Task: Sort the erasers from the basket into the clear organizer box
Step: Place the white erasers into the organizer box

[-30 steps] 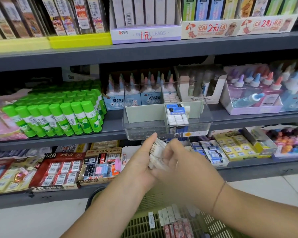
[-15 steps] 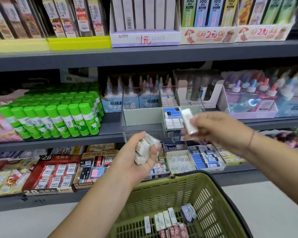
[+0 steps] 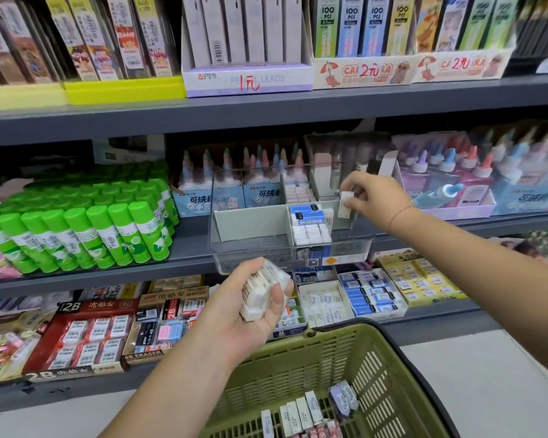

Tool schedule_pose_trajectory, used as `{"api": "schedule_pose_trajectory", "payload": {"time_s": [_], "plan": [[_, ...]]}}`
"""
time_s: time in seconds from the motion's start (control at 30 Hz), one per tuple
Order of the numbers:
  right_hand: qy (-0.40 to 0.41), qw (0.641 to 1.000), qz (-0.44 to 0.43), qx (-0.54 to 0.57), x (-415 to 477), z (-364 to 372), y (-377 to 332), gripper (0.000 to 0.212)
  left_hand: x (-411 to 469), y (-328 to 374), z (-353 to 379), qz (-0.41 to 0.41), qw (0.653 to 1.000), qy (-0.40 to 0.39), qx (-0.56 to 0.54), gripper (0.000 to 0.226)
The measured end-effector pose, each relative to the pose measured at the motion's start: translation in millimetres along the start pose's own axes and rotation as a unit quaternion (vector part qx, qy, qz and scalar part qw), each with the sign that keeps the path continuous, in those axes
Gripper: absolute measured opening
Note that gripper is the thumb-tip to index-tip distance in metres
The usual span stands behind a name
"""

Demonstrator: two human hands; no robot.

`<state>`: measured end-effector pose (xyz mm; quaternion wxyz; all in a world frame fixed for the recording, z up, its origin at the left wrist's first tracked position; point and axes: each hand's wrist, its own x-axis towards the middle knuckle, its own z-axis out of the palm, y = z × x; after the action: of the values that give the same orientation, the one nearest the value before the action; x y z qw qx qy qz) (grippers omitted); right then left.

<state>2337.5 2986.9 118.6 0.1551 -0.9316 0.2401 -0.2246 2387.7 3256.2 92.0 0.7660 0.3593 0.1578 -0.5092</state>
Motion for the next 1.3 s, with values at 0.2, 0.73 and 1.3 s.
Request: {"api": "schedule_pose_trajectory", "payload": {"time_s": [0.2, 0.73, 1.3], "plan": [[-0.02, 0.996, -0.032, -0.082, 4, 6, -3, 0.019, 3, -3, -1, -0.008, 1.0, 0.001, 0.003, 0.052], [-0.051, 0.977, -0.056, -0.2, 6, 24, -8, 0.01, 1, -13, 2, -0.012, 1.0, 0.0, 0.029, 0.057], [-0.26, 0.892, 0.037, 0.369, -98, -6, -82, 0.015, -7, -21, 5, -0.005, 0.986, -0.115, 0.121, 0.053]]}}
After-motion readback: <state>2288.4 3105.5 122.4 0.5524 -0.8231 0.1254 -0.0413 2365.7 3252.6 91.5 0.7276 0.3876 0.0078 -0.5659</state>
